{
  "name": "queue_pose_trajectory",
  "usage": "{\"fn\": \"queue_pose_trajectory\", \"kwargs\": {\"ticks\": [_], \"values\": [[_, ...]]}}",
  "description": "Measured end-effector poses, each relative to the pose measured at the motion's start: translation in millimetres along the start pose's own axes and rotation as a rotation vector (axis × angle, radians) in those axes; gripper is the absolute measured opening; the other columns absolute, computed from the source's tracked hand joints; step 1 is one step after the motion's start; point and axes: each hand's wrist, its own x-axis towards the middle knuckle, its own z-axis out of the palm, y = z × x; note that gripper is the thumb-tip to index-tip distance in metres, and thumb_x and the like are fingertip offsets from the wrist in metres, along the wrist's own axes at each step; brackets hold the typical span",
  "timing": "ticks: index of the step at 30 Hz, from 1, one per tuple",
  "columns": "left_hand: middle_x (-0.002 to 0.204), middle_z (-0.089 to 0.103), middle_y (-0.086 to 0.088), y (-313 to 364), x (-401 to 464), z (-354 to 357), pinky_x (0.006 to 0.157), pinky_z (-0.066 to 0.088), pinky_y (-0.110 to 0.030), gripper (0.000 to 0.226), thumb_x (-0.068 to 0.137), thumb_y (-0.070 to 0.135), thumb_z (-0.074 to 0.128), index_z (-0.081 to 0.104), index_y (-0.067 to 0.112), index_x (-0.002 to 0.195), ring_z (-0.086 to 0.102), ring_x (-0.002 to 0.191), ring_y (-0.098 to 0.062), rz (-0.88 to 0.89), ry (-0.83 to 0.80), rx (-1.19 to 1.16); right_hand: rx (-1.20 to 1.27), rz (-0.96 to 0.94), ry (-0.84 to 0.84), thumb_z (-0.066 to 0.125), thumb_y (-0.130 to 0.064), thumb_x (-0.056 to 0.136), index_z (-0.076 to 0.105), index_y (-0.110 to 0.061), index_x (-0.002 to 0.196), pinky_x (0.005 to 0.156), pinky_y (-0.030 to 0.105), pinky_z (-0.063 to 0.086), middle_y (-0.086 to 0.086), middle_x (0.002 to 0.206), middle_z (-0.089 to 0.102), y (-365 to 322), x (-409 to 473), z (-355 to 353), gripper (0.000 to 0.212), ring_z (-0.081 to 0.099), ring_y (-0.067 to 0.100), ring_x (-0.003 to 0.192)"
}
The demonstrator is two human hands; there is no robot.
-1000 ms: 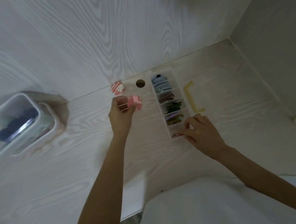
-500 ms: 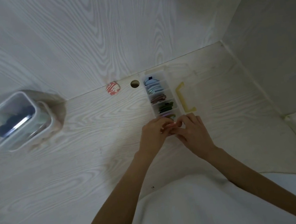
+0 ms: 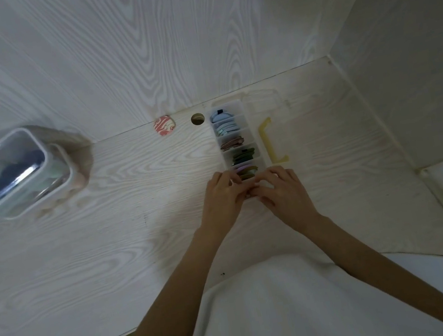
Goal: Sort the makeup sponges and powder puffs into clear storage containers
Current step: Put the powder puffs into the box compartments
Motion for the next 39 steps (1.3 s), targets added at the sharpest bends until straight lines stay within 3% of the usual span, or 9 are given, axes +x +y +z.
{"fn": "queue_pose_trajectory", "kwargs": {"ticks": [4,9,13,17,20,22,27,32,39], "values": [[0.091,0.066,0.001,-6,-8,-4,0.066,0.045,-0.031,0.026,0.085,0.023,0.049,0.074,0.020,0.091,0.049,0.084,-0.017,-0.027,0.057,0.038,0.000,-0.047,0.006,0.050,-0.018,0.082,0.071,-0.022,0.096,0.076,0.028,0.031,-0.006,0.100,0.069,1,1,2,0.025,0.046,0.018,0.096],[0.105,0.061,-0.006,-4,-9,-1,0.069,0.041,-0.033,0.029,0.084,0.031,0.047,0.072,0.019,0.091,0.045,0.095,-0.020,-0.094,0.016,0.121,-0.017,-0.059,0.024,0.069,-0.010,0.075,0.071,-0.020,0.095,0.074,0.029,0.031,-0.003,0.095,0.069,4,1,5,0.023,0.046,0.021,0.093],[0.111,0.060,-0.004,-4,-9,0,0.074,0.039,-0.031,0.028,0.084,0.033,0.047,0.072,0.025,0.094,0.043,0.102,-0.018,-0.076,-0.030,0.078,0.003,-0.048,-0.025,0.047,-0.015,0.082,0.068,-0.018,0.106,0.075,0.028,0.032,-0.003,0.102,0.069,2,2,4,0.031,0.046,0.019,0.094],[0.112,0.060,-0.003,-20,-9,-9,0.079,0.039,-0.030,0.026,0.084,0.030,0.048,0.073,0.024,0.090,0.044,0.103,-0.018,-0.095,-0.015,-0.041,0.004,-0.056,-0.042,0.056,-0.012,0.081,0.069,-0.016,0.105,0.074,0.029,0.030,0.000,0.099,0.070,2,1,5,0.028,0.044,0.021,0.092],[0.109,0.062,-0.004,-49,0,-30,0.084,0.039,-0.027,0.023,0.087,0.020,0.051,0.070,0.018,0.099,0.050,0.101,-0.018,-0.276,0.068,-0.168,0.011,-0.066,-0.021,0.052,-0.014,0.082,0.070,-0.017,0.101,0.072,0.029,0.030,-0.002,0.099,0.070,2,3,5,0.026,0.044,0.020,0.091],[0.107,0.065,-0.003,-75,12,-44,0.084,0.046,-0.033,0.022,0.089,0.013,0.054,0.066,0.016,0.108,0.057,0.096,-0.018,-0.438,0.126,-0.246,0.001,-0.085,-0.018,0.051,-0.014,0.083,0.070,-0.018,0.098,0.072,0.029,0.031,-0.002,0.099,0.070,1,4,3,0.025,0.044,0.020,0.091],[0.112,0.062,-0.006,-141,56,-50,0.086,0.046,-0.035,0.040,0.090,0.023,0.056,0.049,0.014,0.129,0.058,0.100,-0.021,-0.744,0.103,-0.235,-0.033,-0.074,-0.051,0.073,-0.003,0.072,0.070,-0.019,0.097,0.072,0.030,0.031,-0.003,0.102,0.070,4,11,1,0.030,0.043,0.021,0.092],[0.119,0.057,-0.021,-179,92,-38,0.094,0.039,-0.043,0.042,0.089,0.026,0.055,0.052,0.004,0.126,0.050,0.109,-0.037,-0.774,0.012,-0.097,-0.040,-0.061,-0.048,0.078,0.000,0.066,0.071,-0.020,0.096,0.073,0.029,0.031,-0.004,0.099,0.070,5,21,-2,0.036,0.044,0.020,0.092],[0.107,0.056,-0.012,-185,102,-30,0.079,0.041,-0.033,0.028,0.083,0.024,0.062,0.059,0.017,0.110,0.053,0.102,-0.028,-0.847,0.148,-0.205,-0.042,-0.035,-0.051,0.079,-0.003,0.066,0.071,-0.022,0.098,0.074,0.030,0.032,-0.006,0.102,0.070,2,22,-3,0.039,0.045,0.020,0.093]]}}
